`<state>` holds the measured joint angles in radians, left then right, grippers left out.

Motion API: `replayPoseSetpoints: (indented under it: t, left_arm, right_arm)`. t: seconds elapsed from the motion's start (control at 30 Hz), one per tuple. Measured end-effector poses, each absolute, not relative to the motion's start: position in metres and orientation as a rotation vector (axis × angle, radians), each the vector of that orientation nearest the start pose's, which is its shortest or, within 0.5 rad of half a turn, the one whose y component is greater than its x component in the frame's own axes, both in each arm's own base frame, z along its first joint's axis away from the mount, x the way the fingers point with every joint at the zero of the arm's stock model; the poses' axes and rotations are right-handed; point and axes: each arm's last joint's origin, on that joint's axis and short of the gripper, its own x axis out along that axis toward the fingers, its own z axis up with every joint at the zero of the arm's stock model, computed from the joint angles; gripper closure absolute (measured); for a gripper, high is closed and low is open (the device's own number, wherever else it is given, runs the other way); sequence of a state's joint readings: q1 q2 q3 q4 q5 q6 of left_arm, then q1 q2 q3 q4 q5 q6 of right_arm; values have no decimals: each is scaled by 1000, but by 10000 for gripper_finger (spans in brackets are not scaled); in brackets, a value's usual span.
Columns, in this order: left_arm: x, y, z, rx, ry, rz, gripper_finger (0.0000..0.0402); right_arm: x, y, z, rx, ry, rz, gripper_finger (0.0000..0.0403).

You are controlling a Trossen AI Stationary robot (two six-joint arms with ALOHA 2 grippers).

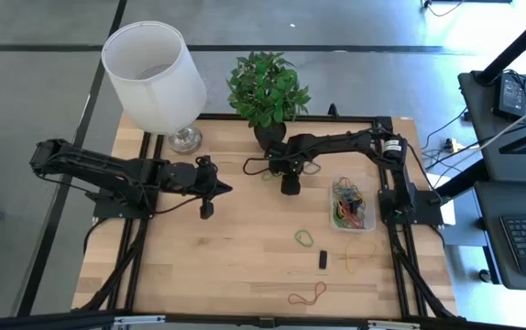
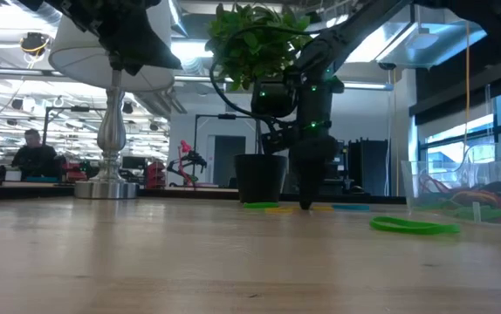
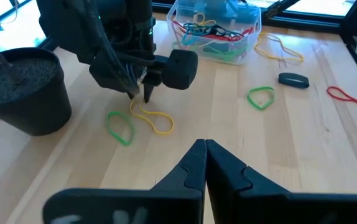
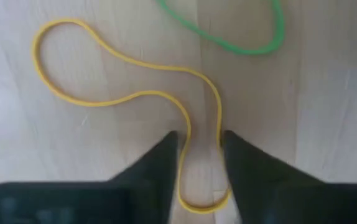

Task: Pick and place rubber bands into bin
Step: Put the yellow rubber band into the transparent bin

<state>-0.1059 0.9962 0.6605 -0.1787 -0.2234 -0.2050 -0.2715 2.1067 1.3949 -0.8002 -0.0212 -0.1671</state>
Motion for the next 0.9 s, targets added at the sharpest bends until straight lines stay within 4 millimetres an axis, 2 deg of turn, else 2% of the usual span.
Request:
replayPoseSetpoints:
  t: [0.13,0.2,0.3,0.4,0.5,0.57,0.67,0.77,0.9]
  left_arm:
    - [211,-16,254,-116,493,166,398]
    - [211,-16,254,-117,493,166,399]
    - [211,-16,254,-116,494,166,400]
    - [211,-16,254,-117,494,166,398]
    - [211,-16,254,-117,494,166,400]
    - [211,-16,254,-119,495,159,399]
    - [211,-16,254,-121,494,155,397]
    - [211,-16,254,-121,493,155,397]
    - [211,-16,254,-121,493,155,400]
  right_arm:
    - [371,-103,120,124,1500,-50,362]
    - [370,-102,120,132,1504,-50,391]
    - [366,-100,128,170,1504,-57,390]
    - [356,-94,144,223,1521,-25,397]
    - [347,-88,176,235,1474,-32,399]
    - [332,-82,195,236,1451,-59,399]
    - [307,-67,213,246,1410,-101,401]
    - [274,-47,237,296,1324,-137,400]
    - [232,-24,257,357,1217,-223,401]
